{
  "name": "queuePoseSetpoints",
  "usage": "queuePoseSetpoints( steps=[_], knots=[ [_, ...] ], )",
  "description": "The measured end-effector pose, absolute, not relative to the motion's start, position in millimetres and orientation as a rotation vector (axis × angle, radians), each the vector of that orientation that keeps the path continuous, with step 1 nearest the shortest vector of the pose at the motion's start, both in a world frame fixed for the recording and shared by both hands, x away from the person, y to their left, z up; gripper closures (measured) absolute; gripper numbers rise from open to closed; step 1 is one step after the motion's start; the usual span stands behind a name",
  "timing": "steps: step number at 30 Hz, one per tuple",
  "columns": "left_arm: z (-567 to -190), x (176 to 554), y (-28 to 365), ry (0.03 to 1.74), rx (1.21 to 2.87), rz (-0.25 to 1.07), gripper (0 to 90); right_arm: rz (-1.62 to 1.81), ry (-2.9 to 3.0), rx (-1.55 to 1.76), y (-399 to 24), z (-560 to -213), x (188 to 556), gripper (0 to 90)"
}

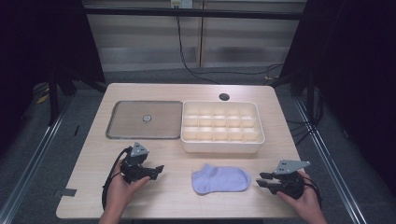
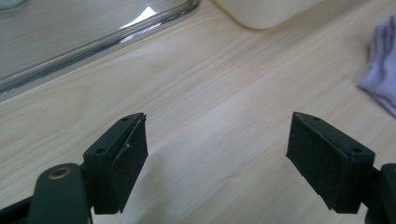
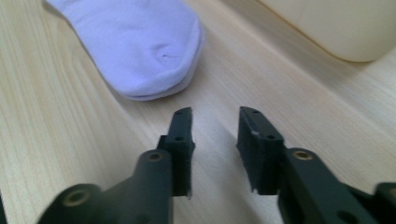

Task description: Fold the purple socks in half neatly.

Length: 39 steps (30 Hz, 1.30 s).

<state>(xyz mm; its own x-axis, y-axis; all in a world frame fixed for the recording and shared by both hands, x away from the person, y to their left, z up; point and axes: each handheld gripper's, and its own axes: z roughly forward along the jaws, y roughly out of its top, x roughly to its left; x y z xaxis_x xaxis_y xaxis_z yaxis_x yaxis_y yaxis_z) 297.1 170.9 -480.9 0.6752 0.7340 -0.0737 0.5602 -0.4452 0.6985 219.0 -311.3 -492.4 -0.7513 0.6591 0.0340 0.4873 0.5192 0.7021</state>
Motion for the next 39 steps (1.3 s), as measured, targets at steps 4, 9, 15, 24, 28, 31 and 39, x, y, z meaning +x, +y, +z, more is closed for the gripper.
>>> queuePoseSetpoints(
  steps=[4,9,15,24,28,31,39],
  knots=[
    [-474,297,155,0.947,2.191,0.262,20.5,1.084,2.546,0.961,-307,-491,218,84.3],
    [-468,298,138,0.909,2.224,0.195,21.5,1.085,2.577,0.938,-302,-490,217,90.0],
    [-463,295,123,0.870,2.242,0.133,21.8,1.067,2.627,0.900,-293,-494,218,90.0],
    [-457,288,93,0.885,2.279,-0.044,30.6,1.081,2.639,0.888,-290,-497,219,89.8],
    [-459,290,85,0.908,2.325,-0.108,36.4,1.074,2.643,0.870,-286,-497,218,89.0],
    [-463,290,79,0.935,2.337,-0.134,39.1,1.083,2.648,0.850,-282,-497,219,88.8],
    [-476,299,74,0.996,2.352,-0.140,46.5,1.080,2.659,0.833,-278,-497,219,88.4]
  ],
)
